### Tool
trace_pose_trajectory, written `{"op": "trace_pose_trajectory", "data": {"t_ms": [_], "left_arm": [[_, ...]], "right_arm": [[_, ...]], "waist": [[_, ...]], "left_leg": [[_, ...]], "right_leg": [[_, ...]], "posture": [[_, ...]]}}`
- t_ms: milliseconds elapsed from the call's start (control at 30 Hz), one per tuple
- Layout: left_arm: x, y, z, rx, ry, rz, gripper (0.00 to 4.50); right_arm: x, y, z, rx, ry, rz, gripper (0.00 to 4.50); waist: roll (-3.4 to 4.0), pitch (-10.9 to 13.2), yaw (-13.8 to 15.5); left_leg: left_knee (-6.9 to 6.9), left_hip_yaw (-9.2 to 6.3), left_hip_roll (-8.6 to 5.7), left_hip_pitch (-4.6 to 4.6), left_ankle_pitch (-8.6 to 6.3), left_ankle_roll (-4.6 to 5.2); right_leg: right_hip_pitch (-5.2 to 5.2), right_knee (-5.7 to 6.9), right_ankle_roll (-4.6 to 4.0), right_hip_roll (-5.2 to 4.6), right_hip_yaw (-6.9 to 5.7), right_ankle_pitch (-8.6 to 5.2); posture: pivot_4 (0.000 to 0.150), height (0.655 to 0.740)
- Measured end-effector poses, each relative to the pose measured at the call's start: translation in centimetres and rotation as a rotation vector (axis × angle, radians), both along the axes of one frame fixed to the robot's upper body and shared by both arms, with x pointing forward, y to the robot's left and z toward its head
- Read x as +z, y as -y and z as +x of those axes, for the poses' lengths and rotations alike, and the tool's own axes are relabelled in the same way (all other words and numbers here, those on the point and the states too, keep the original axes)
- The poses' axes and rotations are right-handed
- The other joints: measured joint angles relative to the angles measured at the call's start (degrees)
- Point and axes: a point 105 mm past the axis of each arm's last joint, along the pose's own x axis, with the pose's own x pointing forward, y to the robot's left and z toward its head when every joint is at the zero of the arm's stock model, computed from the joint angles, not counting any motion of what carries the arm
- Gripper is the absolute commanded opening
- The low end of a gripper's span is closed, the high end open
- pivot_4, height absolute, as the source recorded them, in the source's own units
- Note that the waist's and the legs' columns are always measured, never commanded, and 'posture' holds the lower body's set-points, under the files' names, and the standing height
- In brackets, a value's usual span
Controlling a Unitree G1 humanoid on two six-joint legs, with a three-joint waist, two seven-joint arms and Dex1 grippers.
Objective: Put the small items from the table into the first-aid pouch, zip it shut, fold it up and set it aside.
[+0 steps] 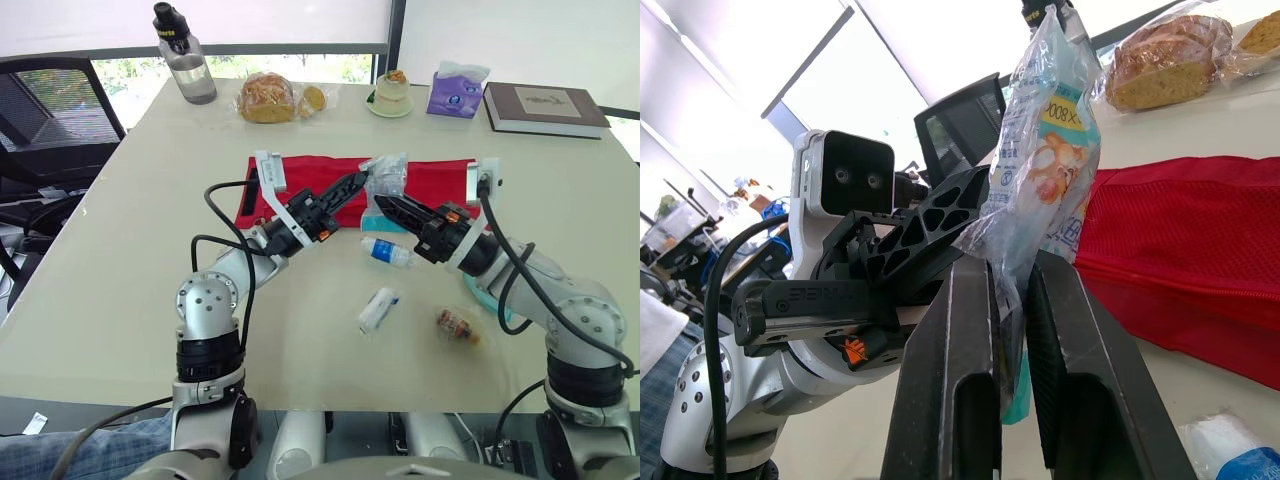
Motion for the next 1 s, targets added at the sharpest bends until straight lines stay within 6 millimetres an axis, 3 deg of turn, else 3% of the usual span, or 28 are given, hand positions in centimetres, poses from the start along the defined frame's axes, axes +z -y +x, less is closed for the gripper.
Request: {"op": "trace_pose_trajectory", "data": {"t_ms": [100,233,267,333,400,767,1000], "left_arm": [[-0.1,-0.2,0.2,0.008,-0.006,-0.006,0.77],[-0.1,-0.7,0.5,0.027,-0.012,-0.023,2.59],[0.0,-0.8,0.5,0.027,-0.013,-0.026,2.77],[0.0,-1.4,0.7,0.039,-0.022,-0.042,3.74],[0.0,-1.9,0.8,0.05,-0.029,-0.055,4.23],[-0.6,-2.8,0.7,0.044,-0.079,-0.092,4.37],[-2.1,-4.5,1.8,0.16,-0.03,0.128,4.37]], "right_arm": [[-0.1,0.1,0.2,-0.011,-0.005,-0.005,0.0],[-0.5,0.3,0.5,-0.025,-0.024,-0.011,0.0],[-0.5,0.3,0.5,-0.025,-0.024,-0.011,0.0],[-0.5,0.3,0.5,-0.022,-0.024,-0.01,0.0],[-0.5,0.4,0.5,-0.022,-0.023,-0.012,0.0],[0.0,0.2,0.1,0.018,-0.024,0.03,0.0],[-0.6,0.6,0.0,0.012,-0.042,0.022,0.0]], "waist": [[0.0,0.0,0.0],[0.0,0.0,0.0],[0.0,0.0,0.0],[0.0,0.0,-0.02],[0.0,0.0,-0.02],[0.0,0.01,-0.01],[0.01,0.01,-0.02]], "left_leg": [[0.0,0.0,0.0,0.0,0.0,0.0],[-0.01,0.0,0.0,-0.01,0.0,0.0],[-0.01,0.0,0.0,-0.01,0.0,0.0],[-0.02,0.01,0.0,-0.01,0.0,0.0],[-0.02,0.0,0.0,-0.01,0.0,0.0],[-0.02,0.01,0.01,-0.01,0.0,0.0],[-0.06,0.03,0.01,-0.01,0.0,0.0]], "right_leg": [[0.0,0.0,0.0,0.0,0.0,0.0],[-0.01,0.0,0.0,0.0,0.0,0.0],[-0.01,-0.01,0.0,0.0,0.0,0.0],[-0.02,-0.01,0.0,0.0,0.0,0.0],[-0.02,-0.01,0.0,0.0,0.0,0.0],[-0.02,0.0,0.0,0.0,0.0,0.0],[-0.06,0.0,-0.01,0.01,0.03,0.0]], "posture": [[0.15,0.74],[0.15,0.74],[0.15,0.74],[0.15,0.74],[0.15,0.74],[0.15,0.74],[0.15,0.74]]}}
